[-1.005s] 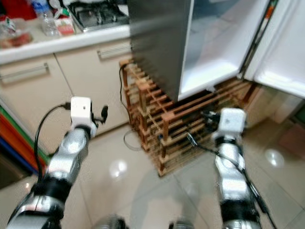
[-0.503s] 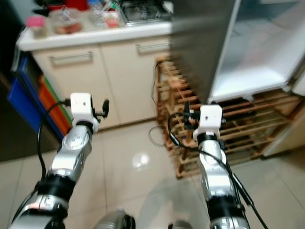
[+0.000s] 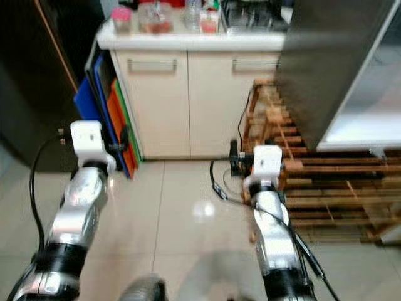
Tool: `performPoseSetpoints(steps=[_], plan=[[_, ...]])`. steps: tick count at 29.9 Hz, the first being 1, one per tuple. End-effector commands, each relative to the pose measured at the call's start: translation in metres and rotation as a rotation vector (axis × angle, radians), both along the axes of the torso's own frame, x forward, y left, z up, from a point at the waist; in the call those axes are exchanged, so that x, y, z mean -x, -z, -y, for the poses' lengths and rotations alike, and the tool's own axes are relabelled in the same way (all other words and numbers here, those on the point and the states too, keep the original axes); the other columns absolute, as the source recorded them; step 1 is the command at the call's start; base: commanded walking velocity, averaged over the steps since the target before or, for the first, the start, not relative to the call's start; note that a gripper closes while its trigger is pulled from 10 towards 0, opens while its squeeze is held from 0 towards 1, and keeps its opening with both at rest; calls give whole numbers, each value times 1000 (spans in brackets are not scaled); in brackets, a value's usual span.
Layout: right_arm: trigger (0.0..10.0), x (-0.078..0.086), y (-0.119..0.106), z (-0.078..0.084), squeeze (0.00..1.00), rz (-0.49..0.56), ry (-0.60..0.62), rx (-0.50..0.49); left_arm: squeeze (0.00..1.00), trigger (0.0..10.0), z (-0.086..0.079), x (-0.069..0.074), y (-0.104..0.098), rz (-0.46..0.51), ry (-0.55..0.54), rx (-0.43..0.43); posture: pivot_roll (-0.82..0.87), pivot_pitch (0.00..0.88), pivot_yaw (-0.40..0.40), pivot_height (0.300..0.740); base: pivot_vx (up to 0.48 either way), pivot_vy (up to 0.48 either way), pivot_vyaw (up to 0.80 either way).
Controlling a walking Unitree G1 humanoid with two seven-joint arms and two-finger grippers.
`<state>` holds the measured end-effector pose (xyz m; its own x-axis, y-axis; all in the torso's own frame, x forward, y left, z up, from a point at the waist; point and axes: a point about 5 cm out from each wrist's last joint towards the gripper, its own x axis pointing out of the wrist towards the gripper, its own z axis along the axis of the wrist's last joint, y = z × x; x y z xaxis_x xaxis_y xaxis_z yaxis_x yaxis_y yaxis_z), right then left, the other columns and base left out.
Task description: Restocking fridge
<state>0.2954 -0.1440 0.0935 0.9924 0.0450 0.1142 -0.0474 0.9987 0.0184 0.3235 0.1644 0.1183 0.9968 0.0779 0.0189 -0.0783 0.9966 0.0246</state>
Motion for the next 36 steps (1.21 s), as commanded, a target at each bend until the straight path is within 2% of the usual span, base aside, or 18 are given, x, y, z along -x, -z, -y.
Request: performPoseSetpoints(steps=[1,4,9,19,25,26,27,28,29,36], plan=[[10000,-5,-7,-1,0,23,0,-12,0,10000,7,-5,-13,42,25,-24,-7,0,18,703,480,0,0],[10000,-7,-12,-4,0,50,5,14,0,10000,12,-9,-22,80,62,-75,-8,0,12,703,480,0,0],[10000,-7,-15,3,0,78,70,101,0,10000,9,-14,-29,97,69,-70,-17,0,10,703,480,0,0],[10000,-11,-15,3,0,69,70,86,0,10000,13,-19,-33,105,77,-57,-27,0,16,703,480,0,0],[10000,-12,-15,-1,0,60,60,85,0,10000,9,-27,-47,148,67,-63,-22,0,18,703,480,0,0],[10000,-12,-15,-2,0,50,58,86,102,10000,6,-27,-48,151,66,-65,-21,0,18,703,480,0,0],[10000,-12,-15,-2,0,50,58,86,102,10000,6,-27,-48,151,66,-65,-21,0,18,703,480,0,0],[10000,-12,-14,-2,0,41,59,71,1000,10000,5,-27,-47,144,71,-48,-20,0,17,703,480,0,0],[10000,-12,-12,-1,0,28,63,64,1000,10000,3,-26,-42,123,66,-15,-19,0,14,703,480,0,0],[10000,-15,-11,3,0,12,84,66,1000,10000,-1,-27,-39,107,41,-17,-9,0,7,703,480,0,0]])
